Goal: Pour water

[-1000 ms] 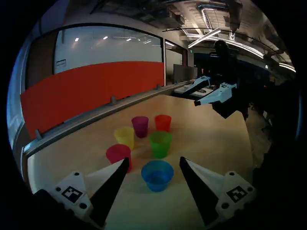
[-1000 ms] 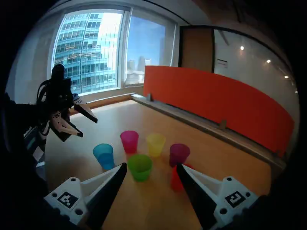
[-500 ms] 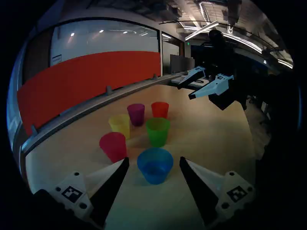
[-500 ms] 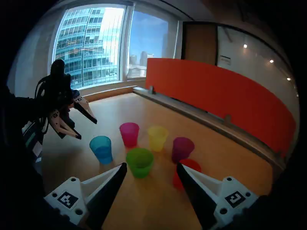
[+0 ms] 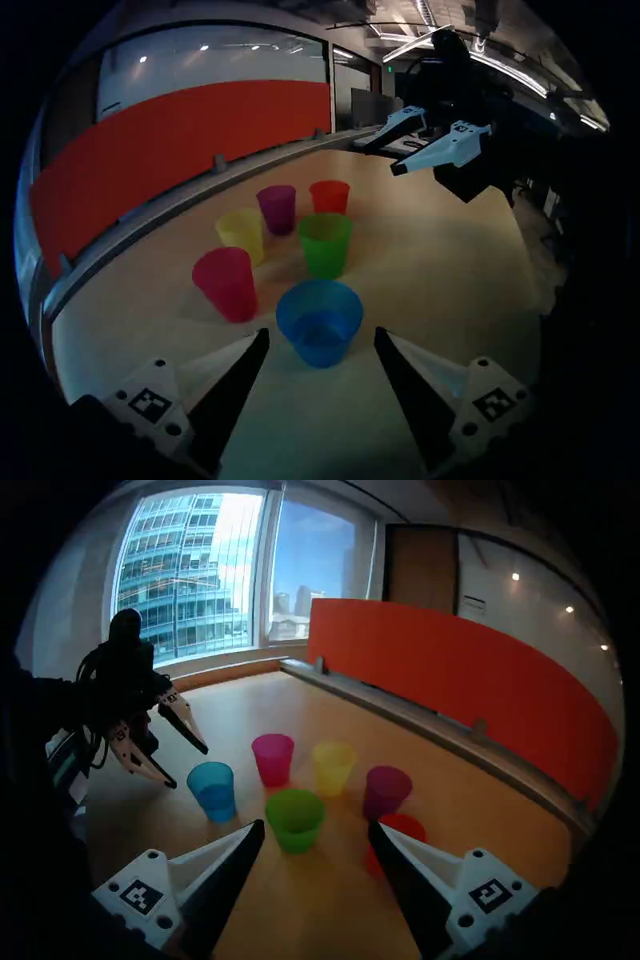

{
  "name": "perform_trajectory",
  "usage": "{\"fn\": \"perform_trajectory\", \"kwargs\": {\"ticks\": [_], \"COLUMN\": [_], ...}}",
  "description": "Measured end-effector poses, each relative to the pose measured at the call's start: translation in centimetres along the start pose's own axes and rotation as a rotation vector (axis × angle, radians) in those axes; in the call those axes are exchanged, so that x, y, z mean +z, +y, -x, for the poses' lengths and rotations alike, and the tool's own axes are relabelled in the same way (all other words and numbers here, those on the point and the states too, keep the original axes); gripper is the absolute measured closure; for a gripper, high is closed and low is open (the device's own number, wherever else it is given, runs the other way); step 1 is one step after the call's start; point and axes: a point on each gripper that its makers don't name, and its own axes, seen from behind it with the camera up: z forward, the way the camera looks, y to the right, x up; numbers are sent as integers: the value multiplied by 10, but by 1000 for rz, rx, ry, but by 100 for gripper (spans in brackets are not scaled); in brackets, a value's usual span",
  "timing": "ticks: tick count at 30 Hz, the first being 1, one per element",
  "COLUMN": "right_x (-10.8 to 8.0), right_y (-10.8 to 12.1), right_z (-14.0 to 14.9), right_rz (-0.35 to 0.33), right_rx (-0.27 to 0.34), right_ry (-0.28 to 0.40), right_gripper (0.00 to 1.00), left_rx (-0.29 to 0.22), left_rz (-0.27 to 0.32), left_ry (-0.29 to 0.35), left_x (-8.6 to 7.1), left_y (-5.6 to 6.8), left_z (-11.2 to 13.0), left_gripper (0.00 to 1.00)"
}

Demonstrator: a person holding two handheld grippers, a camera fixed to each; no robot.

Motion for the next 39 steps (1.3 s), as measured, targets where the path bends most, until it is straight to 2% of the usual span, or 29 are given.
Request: {"fn": "perform_trajectory", "kwargs": {"ticks": [8,24,32,39], "right_x": [9,36,43,44], "right_y": [-2,-6,-8,-8], "right_z": [5,15,17,17], "right_rz": [-12,-44,-53,-56], "right_rx": [8,15,13,17], "right_ry": [-7,-26,-32,-29], "right_gripper": [0,0,0,0], "left_rx": [-14,-10,-5,-6], "left_rz": [4,47,46,56], "left_ry": [-30,-60,-67,-70], "left_x": [13,36,45,51], "left_y": [-4,-2,-4,0], "left_z": [8,9,7,5], "left_gripper": [2,2,2,2]}}
